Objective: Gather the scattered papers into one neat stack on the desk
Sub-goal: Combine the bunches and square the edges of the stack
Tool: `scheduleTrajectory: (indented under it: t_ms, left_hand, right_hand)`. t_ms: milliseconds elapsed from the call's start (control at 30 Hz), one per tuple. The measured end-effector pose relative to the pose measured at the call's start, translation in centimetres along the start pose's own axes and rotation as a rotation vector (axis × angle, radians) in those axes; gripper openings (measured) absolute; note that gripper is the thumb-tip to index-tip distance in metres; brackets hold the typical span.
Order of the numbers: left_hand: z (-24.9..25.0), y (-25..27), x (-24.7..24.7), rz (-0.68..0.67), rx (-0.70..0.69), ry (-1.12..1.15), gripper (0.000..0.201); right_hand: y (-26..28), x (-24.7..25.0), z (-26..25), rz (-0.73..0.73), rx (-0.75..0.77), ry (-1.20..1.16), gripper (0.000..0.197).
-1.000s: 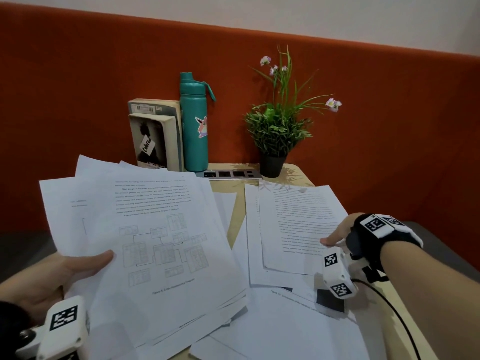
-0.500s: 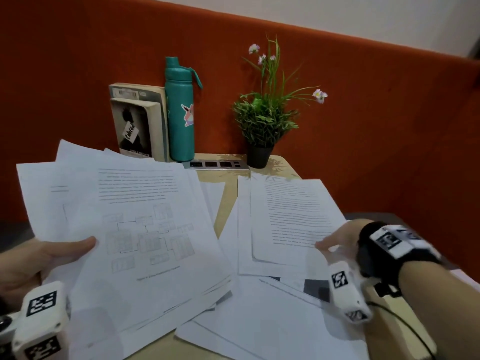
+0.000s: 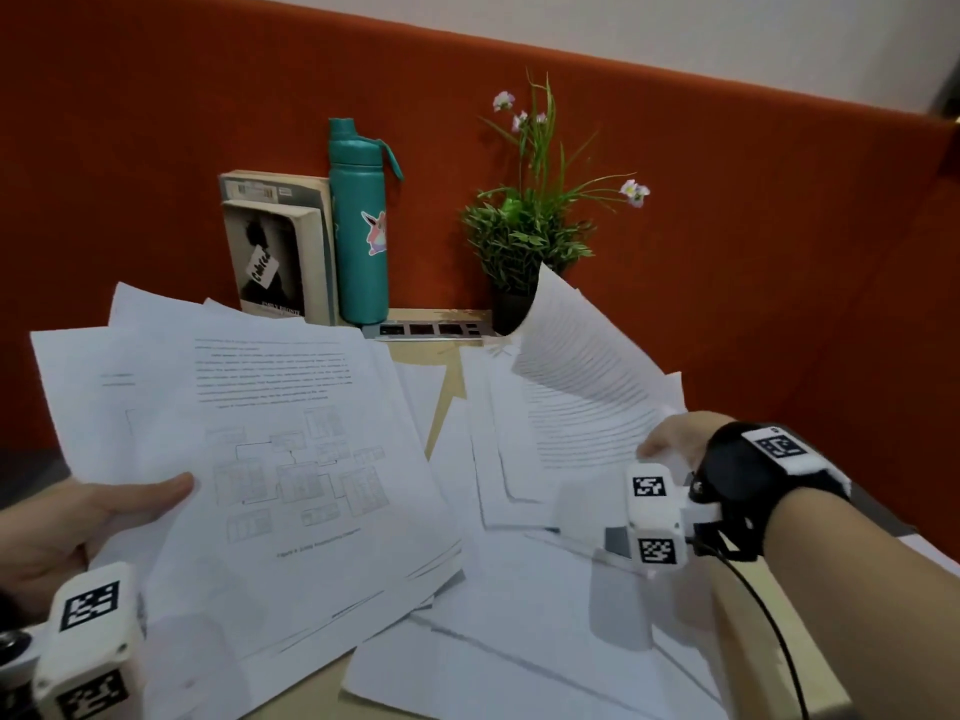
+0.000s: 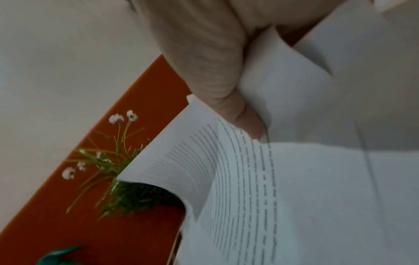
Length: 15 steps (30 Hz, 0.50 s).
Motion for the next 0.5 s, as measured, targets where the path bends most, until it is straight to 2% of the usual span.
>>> scheduleTrajectory:
  t_ms: [67,100,133,167,200,233,300,367,400,433,467,500]
  left_hand:
    - [0.9,1.2,-0.6,0.039,-0.150,-0.053,0.015]
    - [0.9,1.8,-1.0,0.041,-0.173,-0.045,0.014]
    - [1.0,2.2,-1.4,0.014,-0.210,-0.045,0.023]
    - [1.1,2.2,-1.6,0.005,-0.217,-0.055,0.044]
    - [1.3,1.7,-1.5,-0.011,-0.203,-0.071,0.066]
    - [1.0,1.2,-1.3,0.006,-0.149,-0.075,0.076]
    - [0.6,0.9,-1.5,0.015,-0.028,-0.029,0.071]
    - [0.2,0.3,-1.2,0.035,0.022,-0.063,0.066]
    - [0.3,0.3,-1.1,0.031,0.035,-0.054,0.062]
    - [0.2,0.3,-1.1,0.030,0.045,-0.047,0.055]
    - [0.3,0.4,-1.1,0.014,0.042,-0.030,0.046]
    - [0.5,0.6,-1.0,0.036,0.007,-0.030,0.040]
  right_hand:
    - [0.4,-0.2,0.3,-0.040,-0.009,0.001,0.041]
    - [0.6,-0.4,0.3,-0.061,-0.016,0.020,0.044]
    - [0.4,-0.5,0.2,-0.070,-0.013,0.014,0.046]
    - [0.8,-0.8,-0.2,-0.094,0.007,-0.002,0.049]
    - [0.9,-1.1,-0.7,-0.119,0.028,-0.017,0.051]
    - [1.4,-1.7,-1.3,-0.131,0.050,0.011,0.047]
    - [2.3,-2.4,-2.2,-0.024,0.054,0.153,0.022]
    - [1.9,-3.8,-3.7,0.053,0.109,0.249,0.024]
    - [2.1,-4.3,-4.0,0.032,0.116,0.228,0.043]
    - [1.5,-4.7,-4.0,0.003,0.115,0.223,0.072]
    - [1.8,-4.7,-4.3,-0.015,0.110,0.212,0.086]
    - [1.7,-4.4,-4.6,-0.032,0.134,0.211,0.077]
Point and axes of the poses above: each hand's wrist, its own y-axis away from the middle knuckle, its own x-axis out of the back of the hand, z = x × y, the point moved 6 cm from there along -y, towards the middle knuckle, and after that the axes turned 11 degrees about y, right-handed, at the moved point
